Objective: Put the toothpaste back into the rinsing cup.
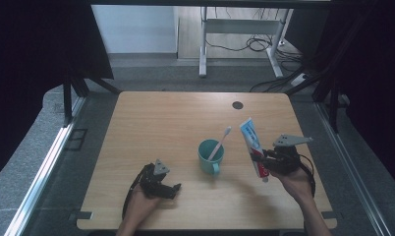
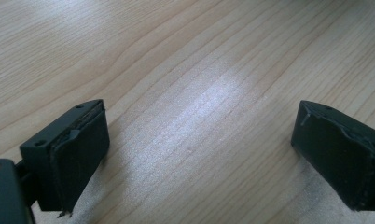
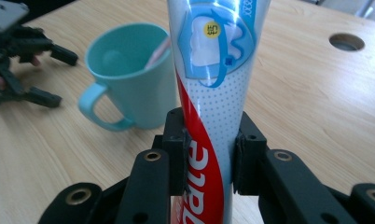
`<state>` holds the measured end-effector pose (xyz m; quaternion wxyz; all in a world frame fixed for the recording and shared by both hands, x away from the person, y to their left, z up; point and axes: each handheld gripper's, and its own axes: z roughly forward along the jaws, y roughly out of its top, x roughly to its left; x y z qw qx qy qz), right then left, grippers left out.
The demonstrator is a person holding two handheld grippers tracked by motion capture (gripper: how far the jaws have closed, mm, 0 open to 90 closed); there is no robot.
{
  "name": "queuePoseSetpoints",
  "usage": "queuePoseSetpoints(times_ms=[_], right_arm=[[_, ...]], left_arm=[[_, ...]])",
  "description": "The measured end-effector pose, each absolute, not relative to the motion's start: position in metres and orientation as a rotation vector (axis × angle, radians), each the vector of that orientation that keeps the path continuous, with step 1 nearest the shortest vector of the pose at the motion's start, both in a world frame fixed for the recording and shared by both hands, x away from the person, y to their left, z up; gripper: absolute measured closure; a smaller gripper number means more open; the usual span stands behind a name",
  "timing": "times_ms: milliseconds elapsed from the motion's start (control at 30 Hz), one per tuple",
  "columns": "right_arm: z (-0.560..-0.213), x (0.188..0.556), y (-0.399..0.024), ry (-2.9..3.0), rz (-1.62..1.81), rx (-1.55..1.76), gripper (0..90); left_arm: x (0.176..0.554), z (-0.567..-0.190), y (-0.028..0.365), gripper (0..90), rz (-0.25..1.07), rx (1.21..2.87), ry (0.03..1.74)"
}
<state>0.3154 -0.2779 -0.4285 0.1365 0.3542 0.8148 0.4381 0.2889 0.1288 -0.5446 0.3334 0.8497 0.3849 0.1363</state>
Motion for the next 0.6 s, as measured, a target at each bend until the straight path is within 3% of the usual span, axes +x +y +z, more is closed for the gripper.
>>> queuePoseSetpoints(times_ms=[600], right_arm=[[-0.412, 0.313, -0.258, 2.318, 1.363, 0.951, 70.9]], left_arm=[[0.289, -0.544, 0.129, 4.0, 0.352, 2.22, 1.009]])
